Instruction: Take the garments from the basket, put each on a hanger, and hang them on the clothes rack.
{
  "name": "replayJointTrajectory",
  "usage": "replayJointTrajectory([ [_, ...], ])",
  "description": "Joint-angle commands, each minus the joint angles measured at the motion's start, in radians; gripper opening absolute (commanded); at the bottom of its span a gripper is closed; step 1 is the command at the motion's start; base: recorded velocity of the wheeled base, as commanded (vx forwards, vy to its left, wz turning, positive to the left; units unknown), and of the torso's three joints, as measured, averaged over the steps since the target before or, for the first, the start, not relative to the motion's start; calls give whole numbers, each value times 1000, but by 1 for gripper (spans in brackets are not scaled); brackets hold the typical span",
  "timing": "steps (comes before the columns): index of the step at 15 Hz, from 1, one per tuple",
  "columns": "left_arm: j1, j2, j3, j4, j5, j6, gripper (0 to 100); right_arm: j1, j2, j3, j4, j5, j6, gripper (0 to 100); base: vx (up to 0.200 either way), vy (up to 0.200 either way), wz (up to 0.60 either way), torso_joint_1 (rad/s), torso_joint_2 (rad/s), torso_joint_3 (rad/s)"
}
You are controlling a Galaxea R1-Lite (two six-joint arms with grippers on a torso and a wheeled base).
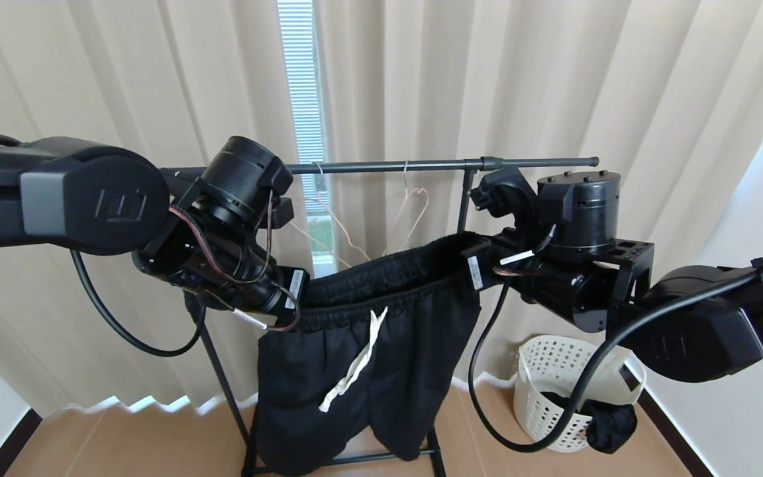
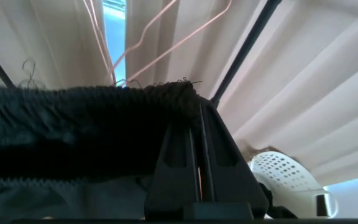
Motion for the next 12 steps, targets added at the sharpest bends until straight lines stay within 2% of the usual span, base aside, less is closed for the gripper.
replayJointTrajectory([
  [1,-13,21,-21,1,29,12,0,2,-30,60,1,4,-39,0,0,0,0,0,0,0],
  [2,-28,27,-21,1,58,19,0,2,-45,97,1,15,-83,0,0,0,0,0,0,0],
  [4,-39,38,-29,2,62,20,0,-11,-86,169,10,58,-206,0,0,0,0,0,0,0],
  [7,-36,31,-32,4,64,25,0,-60,-91,189,11,59,-272,0,0,0,0,0,0,0],
  [12,21,16,-6,4,92,25,0,-220,-86,189,8,61,-382,0,0,0,0,0,0,0],
])
